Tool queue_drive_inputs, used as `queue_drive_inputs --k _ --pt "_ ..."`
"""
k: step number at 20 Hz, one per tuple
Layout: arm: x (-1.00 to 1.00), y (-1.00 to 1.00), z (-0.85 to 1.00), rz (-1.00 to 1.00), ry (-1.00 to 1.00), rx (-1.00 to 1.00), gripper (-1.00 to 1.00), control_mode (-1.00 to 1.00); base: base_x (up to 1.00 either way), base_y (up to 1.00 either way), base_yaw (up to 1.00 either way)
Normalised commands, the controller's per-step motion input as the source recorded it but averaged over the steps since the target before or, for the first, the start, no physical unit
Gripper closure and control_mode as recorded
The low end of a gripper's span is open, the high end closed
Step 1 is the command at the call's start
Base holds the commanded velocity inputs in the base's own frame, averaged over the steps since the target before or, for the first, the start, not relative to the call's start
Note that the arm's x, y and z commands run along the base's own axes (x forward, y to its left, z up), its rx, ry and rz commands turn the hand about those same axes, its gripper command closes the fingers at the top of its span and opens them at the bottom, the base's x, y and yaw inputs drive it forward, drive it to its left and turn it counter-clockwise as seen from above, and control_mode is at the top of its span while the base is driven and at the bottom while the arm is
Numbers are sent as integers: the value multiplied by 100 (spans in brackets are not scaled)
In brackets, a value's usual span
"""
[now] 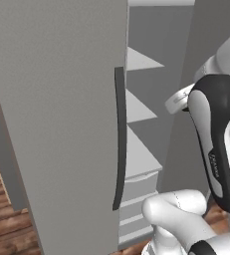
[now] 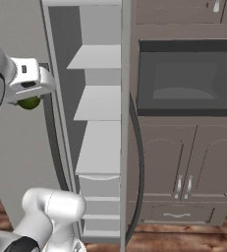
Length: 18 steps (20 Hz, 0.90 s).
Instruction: Take the lemon wedge and lime out of the freezer and place them in the tupperware container on the counter. Then put the tupperware containing the vegetables back in the freezer.
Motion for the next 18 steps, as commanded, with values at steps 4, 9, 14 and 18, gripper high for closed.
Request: queue_drive_inputs --k 4,9,14,18 --pt "0 0 0 0 0 0 100 100 -41 0 0" --pt "0 0 0 0 0 0 100 100 -99 20 5" --pt "0 0 0 0 0 0 100 100 -43 57 15" --pt "0 0 0 0 0 0 100 100 0 97 61"
